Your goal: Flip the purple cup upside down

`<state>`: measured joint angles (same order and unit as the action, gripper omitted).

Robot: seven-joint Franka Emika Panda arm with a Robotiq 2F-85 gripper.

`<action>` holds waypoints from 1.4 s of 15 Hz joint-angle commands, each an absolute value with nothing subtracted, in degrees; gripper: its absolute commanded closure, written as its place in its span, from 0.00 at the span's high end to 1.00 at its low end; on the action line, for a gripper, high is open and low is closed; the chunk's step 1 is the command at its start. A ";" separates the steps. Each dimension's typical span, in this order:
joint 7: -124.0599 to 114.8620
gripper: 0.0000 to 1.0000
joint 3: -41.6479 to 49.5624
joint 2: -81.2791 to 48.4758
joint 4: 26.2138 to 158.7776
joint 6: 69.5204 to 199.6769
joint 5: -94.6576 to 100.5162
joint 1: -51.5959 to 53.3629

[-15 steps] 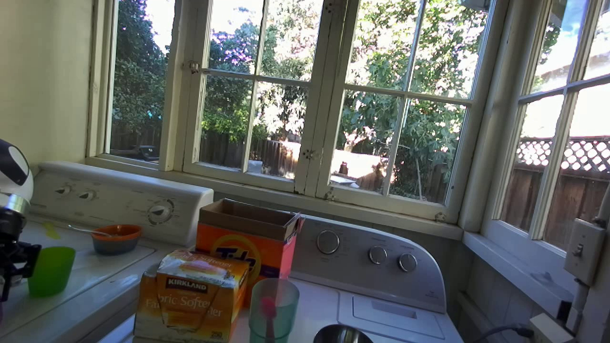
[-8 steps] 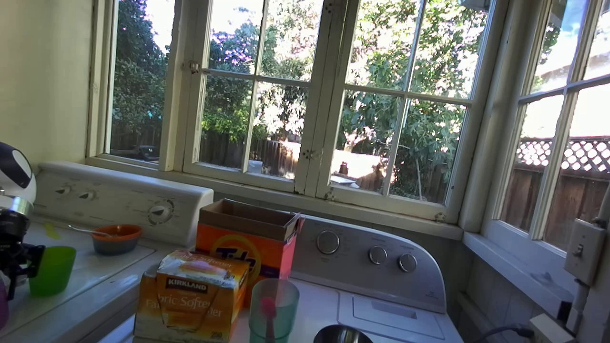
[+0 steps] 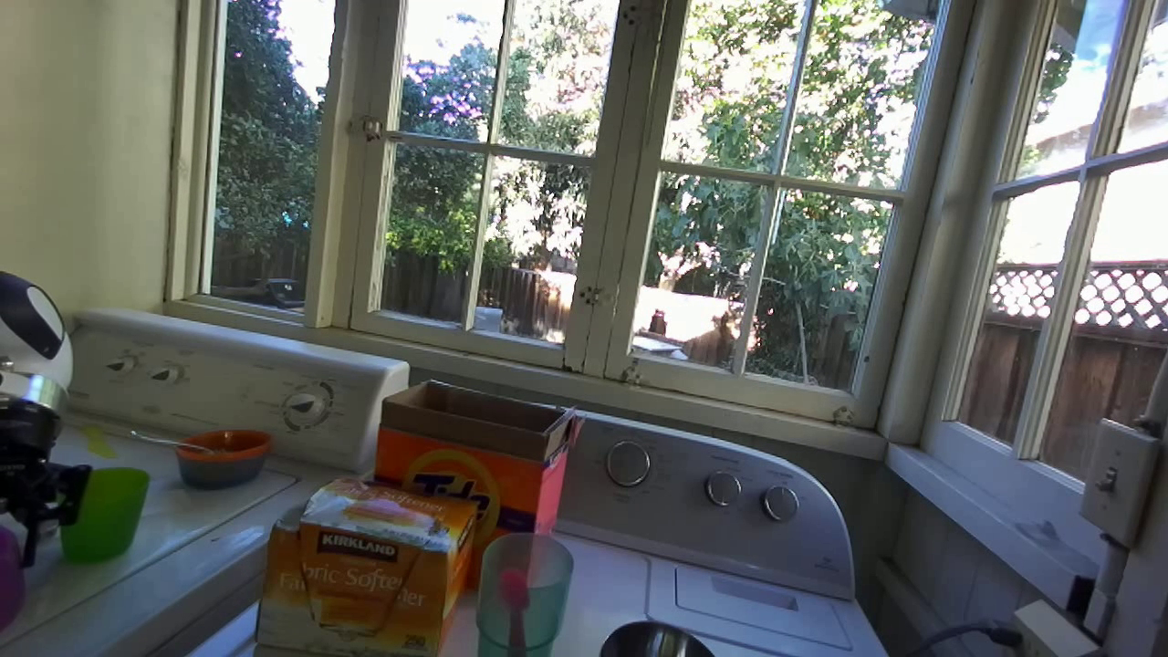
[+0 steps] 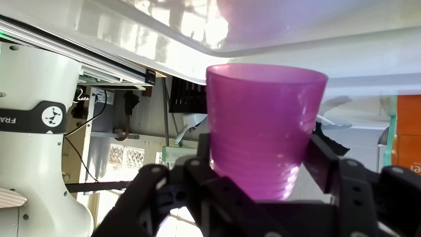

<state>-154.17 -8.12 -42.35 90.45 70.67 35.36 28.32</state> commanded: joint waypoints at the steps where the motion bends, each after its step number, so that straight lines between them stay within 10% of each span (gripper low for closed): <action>1: -154.28 0.46 -7.91 -43.64 88.94 70.48 35.62 29.19; 21: -157.00 0.46 -8.67 -38.64 94.31 72.40 29.72 28.97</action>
<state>-155.36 -8.60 -40.03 91.99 71.20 31.37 29.03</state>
